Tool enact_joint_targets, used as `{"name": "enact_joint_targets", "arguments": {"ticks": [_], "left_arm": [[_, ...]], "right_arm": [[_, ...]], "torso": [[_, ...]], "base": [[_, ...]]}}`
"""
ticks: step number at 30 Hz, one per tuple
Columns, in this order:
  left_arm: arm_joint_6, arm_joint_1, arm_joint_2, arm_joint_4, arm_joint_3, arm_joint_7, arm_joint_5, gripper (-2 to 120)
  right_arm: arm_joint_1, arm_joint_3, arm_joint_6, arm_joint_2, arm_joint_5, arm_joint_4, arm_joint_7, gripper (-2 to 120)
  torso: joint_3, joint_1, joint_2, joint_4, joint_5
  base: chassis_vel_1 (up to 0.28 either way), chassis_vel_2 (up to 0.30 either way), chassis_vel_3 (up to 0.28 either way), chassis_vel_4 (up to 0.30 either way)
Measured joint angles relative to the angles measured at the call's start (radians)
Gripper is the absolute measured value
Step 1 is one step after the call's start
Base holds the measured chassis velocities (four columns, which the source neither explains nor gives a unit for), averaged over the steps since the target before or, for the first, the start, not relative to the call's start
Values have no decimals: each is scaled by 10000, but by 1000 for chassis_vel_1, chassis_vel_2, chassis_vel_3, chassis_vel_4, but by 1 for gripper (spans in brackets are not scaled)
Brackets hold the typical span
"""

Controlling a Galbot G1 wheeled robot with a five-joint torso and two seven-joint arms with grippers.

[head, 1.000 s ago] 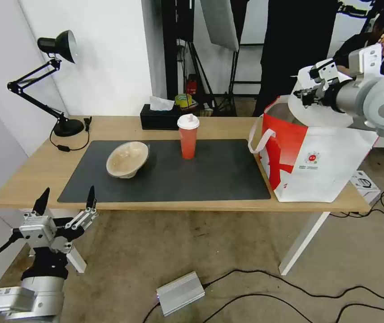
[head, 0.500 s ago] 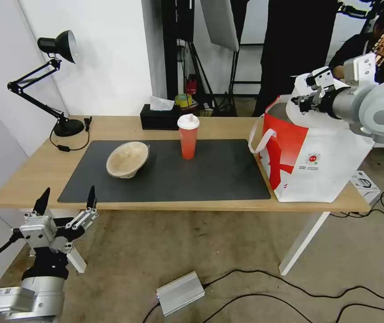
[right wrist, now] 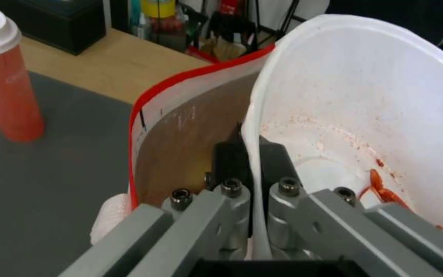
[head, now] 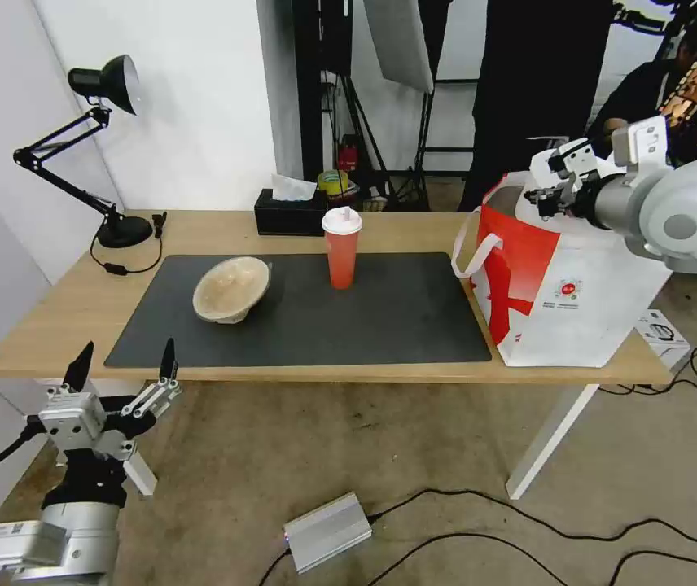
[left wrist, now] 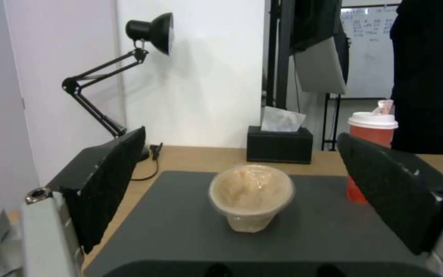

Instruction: Pick up the trash from the table and place it into the takeout bag.

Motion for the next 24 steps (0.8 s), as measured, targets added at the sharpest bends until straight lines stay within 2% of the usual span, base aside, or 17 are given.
{"name": "enact_joint_targets", "arguments": {"ticks": [2,4,6,7,11,12,17,18,24], "left_arm": [[-3,0,0,0,1,0,1,100],[-6,-1,0,1,1,0,3,100],[-10,-5,3,3,1,0,3,100],[-10,-5,3,3,1,0,3,100],[-14,-16,3,2,6,1,5,100],[-14,-16,3,2,6,1,5,100],[-17,-31,2,2,-5,3,5,100],[-17,-31,2,2,-5,3,5,100],[-18,-53,-12,2,0,7,5,100]], "right_arm": [[-24,19,0,0,-7,19,80,11],[-25,22,0,0,-6,29,117,14],[-25,27,0,0,-7,53,165,26],[-25,27,0,0,-7,53,165,26],[-14,31,0,-15,-7,86,192,43],[-14,31,0,-15,-7,86,192,43],[55,37,0,-44,-7,105,194,66],[55,37,0,-44,-7,105,194,66],[135,46,0,-45,-5,134,198,89]], "torso": [[0,0,0,0,0],[0,0,0,1,0],[0,0,0,0,0],[0,0,0,0,0],[0,-1,0,0,0],[0,-1,0,0,0],[0,0,0,0,0],[0,0,0,0,0],[0,0,0,0,0]], "base": [[0,0,0,0],[0,0,0,0],[0,0,0,0],[0,0,0,0],[0,0,0,0],[0,0,0,0],[0,0,0,0],[0,0,0,0],[0,0,0,0]]}}
